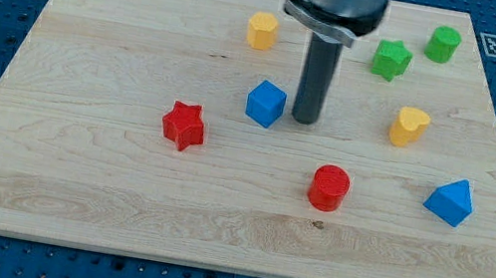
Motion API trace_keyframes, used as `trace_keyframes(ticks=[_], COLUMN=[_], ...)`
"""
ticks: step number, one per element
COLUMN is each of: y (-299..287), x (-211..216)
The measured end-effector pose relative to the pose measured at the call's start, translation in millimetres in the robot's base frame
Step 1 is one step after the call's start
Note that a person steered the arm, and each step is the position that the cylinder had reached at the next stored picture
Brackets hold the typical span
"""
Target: Nudge the yellow heart up a bit
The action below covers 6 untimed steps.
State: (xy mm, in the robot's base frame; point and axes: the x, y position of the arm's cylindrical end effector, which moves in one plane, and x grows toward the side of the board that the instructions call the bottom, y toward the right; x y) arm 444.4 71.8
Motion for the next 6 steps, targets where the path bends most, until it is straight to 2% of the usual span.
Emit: trace_keyframes(ticks=[1, 5, 6], y=[63.6, 109.3, 157.9], x=[36.3, 15.7, 15.7])
